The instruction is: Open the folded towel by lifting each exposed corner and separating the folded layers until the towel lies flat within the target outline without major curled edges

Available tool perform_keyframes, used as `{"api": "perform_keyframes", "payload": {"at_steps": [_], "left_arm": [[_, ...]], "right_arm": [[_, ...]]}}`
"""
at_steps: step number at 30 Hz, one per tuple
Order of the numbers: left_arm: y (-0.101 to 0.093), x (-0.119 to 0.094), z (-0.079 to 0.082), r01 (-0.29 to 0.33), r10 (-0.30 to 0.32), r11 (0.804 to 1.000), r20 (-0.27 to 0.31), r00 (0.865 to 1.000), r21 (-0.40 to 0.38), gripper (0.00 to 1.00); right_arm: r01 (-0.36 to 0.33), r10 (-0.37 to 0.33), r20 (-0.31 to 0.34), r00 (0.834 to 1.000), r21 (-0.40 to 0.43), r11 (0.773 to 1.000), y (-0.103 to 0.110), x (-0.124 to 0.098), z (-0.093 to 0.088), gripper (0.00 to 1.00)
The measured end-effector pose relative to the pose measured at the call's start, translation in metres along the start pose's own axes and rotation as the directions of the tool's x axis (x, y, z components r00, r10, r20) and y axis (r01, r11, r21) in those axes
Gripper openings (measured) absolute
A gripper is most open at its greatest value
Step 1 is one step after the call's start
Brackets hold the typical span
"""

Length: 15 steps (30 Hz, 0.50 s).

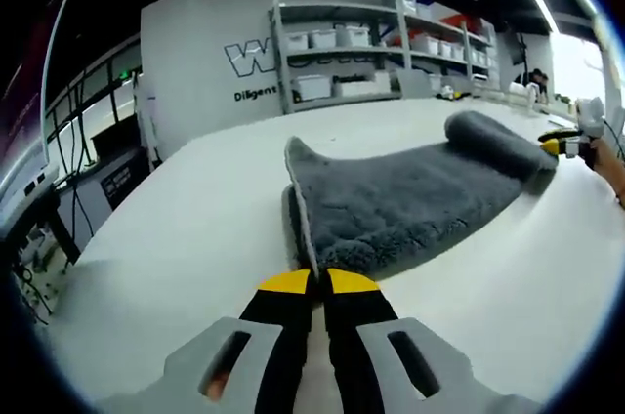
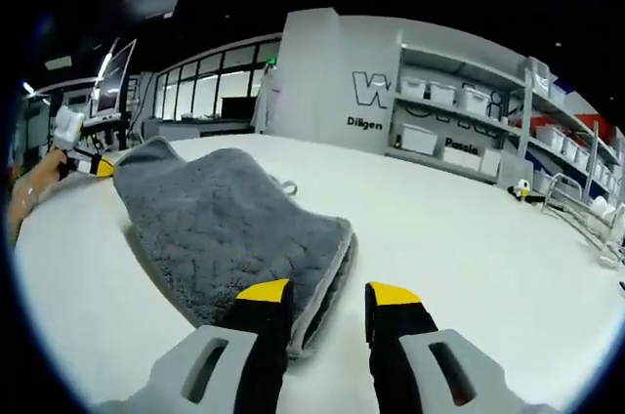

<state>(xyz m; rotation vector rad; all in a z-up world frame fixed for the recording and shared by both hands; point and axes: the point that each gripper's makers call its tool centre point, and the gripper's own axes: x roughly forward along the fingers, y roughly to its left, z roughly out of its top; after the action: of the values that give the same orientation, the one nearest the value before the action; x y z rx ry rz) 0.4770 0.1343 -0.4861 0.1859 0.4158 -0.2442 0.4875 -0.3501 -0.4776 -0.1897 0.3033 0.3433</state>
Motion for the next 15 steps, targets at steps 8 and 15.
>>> {"api": "perform_keyframes", "payload": {"at_steps": [8, 15], "left_arm": [[-0.0005, -0.0008, -0.0008, 0.000, 0.000, 1.000, -0.001, 1.000, 0.002, 0.04], [0.0011, 0.0008, 0.0004, 0.001, -0.001, 1.000, -0.001, 1.000, 0.002, 0.04]], "right_arm": [[-0.026, 0.026, -0.028, 0.999, -0.007, 1.000, 0.0036, 0.0026, -0.0060, 0.14], [-0.037, 0.037, -0.022, 0.999, -0.020, 0.999, 0.0040, 0.0053, -0.0063, 0.05]]}}
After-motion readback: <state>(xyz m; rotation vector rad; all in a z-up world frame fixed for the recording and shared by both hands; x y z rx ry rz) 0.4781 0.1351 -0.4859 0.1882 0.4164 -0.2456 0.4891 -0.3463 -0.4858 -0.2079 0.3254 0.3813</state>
